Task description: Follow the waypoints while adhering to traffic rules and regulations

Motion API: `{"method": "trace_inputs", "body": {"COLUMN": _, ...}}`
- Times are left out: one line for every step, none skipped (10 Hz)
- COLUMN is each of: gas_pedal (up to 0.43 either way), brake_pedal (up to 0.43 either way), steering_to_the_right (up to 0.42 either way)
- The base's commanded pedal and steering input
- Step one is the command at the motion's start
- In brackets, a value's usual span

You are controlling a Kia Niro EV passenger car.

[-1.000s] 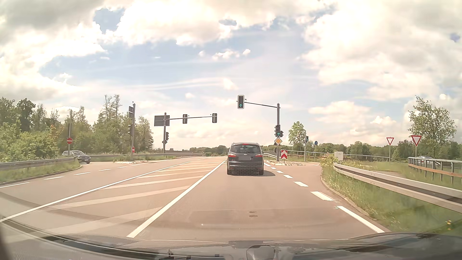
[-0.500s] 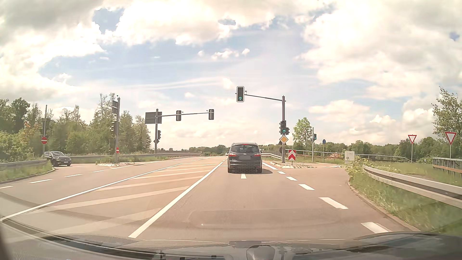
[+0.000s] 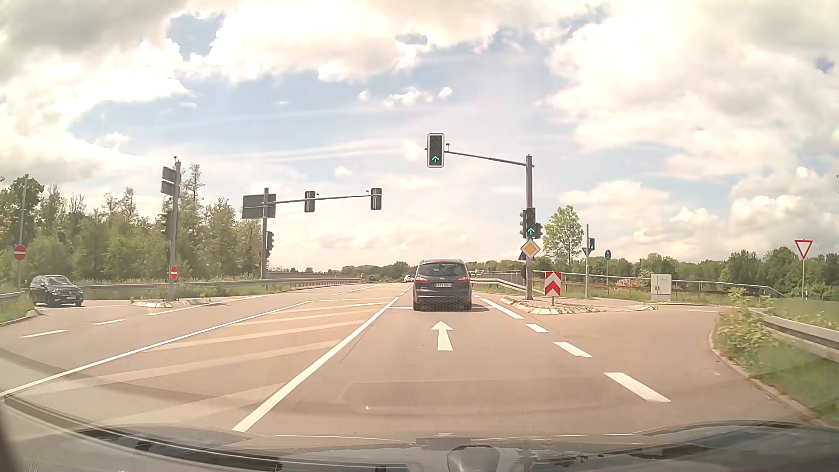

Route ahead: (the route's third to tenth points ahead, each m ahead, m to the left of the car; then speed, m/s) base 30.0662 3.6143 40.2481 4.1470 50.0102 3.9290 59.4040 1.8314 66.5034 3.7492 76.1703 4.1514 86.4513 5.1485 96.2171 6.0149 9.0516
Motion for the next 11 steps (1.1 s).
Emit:
{"method": "trace_inputs", "body": {"gas_pedal": 0.228, "brake_pedal": 0.000, "steering_to_the_right": -0.001}}
{"method": "trace_inputs", "body": {"gas_pedal": 0.220, "brake_pedal": 0.000, "steering_to_the_right": -0.002}}
{"method": "trace_inputs", "body": {"gas_pedal": 0.220, "brake_pedal": 0.000, "steering_to_the_right": -0.002}}
{"method": "trace_inputs", "body": {"gas_pedal": 0.220, "brake_pedal": 0.000, "steering_to_the_right": -0.002}}
{"method": "trace_inputs", "body": {"gas_pedal": 0.220, "brake_pedal": 0.000, "steering_to_the_right": -0.002}}
{"method": "trace_inputs", "body": {"gas_pedal": 0.220, "brake_pedal": 0.000, "steering_to_the_right": -0.002}}
{"method": "trace_inputs", "body": {"gas_pedal": 0.220, "brake_pedal": 0.000, "steering_to_the_right": -0.002}}
{"method": "trace_inputs", "body": {"gas_pedal": 0.209, "brake_pedal": 0.000, "steering_to_the_right": -0.002}}
{"method": "trace_inputs", "body": {"gas_pedal": 0.209, "brake_pedal": 0.000, "steering_to_the_right": -0.002}}
{"method": "trace_inputs", "body": {"gas_pedal": 0.197, "brake_pedal": 0.000, "steering_to_the_right": -0.002}}
{"method": "trace_inputs", "body": {"gas_pedal": 0.197, "brake_pedal": 0.000, "steering_to_the_right": -0.002}}
